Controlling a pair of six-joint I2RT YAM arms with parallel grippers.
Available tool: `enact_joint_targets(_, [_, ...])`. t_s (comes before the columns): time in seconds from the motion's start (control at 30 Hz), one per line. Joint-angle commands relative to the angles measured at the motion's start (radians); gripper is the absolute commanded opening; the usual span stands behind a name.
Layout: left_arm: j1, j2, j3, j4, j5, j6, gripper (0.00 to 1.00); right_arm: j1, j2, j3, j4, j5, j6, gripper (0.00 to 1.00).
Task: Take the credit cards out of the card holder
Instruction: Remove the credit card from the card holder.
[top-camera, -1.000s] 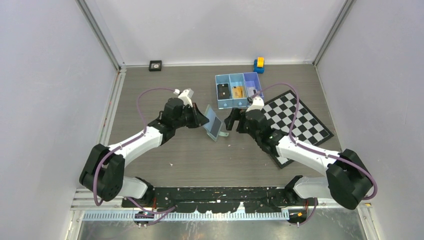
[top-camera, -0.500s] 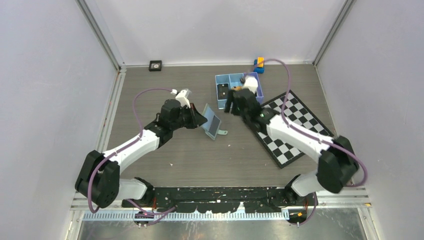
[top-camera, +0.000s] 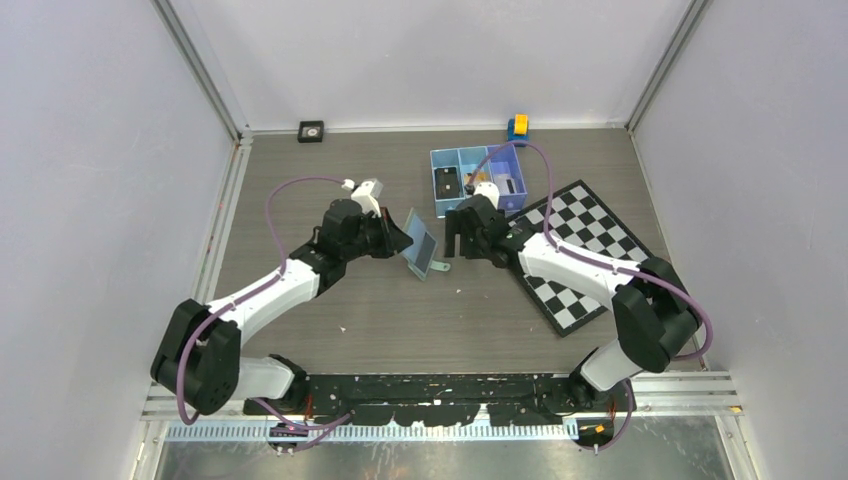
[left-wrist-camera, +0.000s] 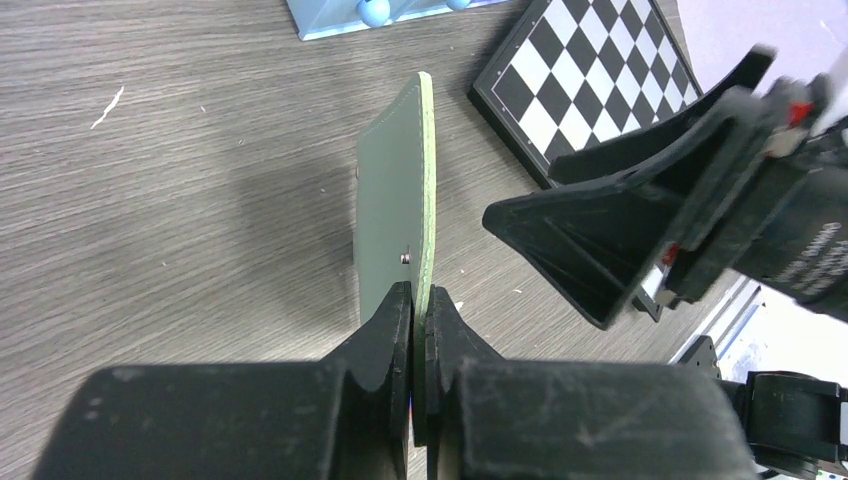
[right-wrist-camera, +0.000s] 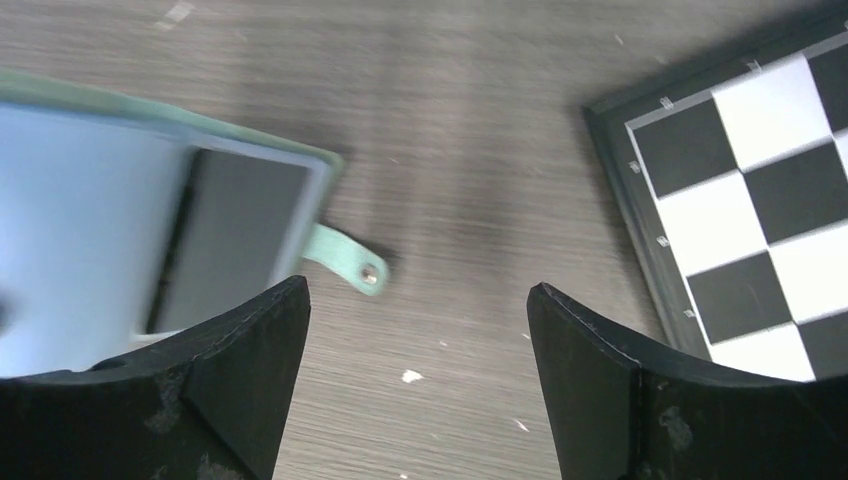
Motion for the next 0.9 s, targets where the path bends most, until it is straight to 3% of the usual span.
enact_joint_targets(0.0, [-0.006, -0.001, 0.009, 0.046, -0.007, 0.014, 0.00, 0.003, 0.010, 0.122, 0.043, -0.066, -0.027, 0.85])
enact_joint_targets(0.1, [-0.006, -0.019, 0.003, 0.046, -0.021, 0.021, 0.00, 0.002, 0.005, 0.083, 0.123, -0.060, -0.027, 0.87])
enact_joint_targets(0.2, [-0.004, -0.030, -0.010, 0.085, 0.008, -0.004, 0.00, -0.006, -0.042, -0.073, 0.362, -0.227, 0.028, 0.91])
enact_joint_targets(0.27, [-0.003, -0.036, -0.014, 0.115, 0.044, -0.022, 0.00, -0.017, -0.062, -0.127, 0.414, -0.227, 0.034, 0.91])
enact_joint_targets(0.5, [0.078, -0.085, -0.115, 0.336, 0.170, -0.167, 0.00, -0.197, -0.180, -0.342, 0.731, -0.506, 0.239, 0.92])
enact_joint_targets(0.6, [0.133, -0.080, -0.166, 0.511, 0.260, -0.279, 0.00, -0.217, -0.210, -0.382, 0.809, -0.553, 0.277, 0.92])
enact_joint_targets(0.87, [0.152, -0.073, -0.187, 0.690, 0.363, -0.378, 0.00, -0.218, -0.187, -0.430, 0.983, -0.632, 0.338, 0.92])
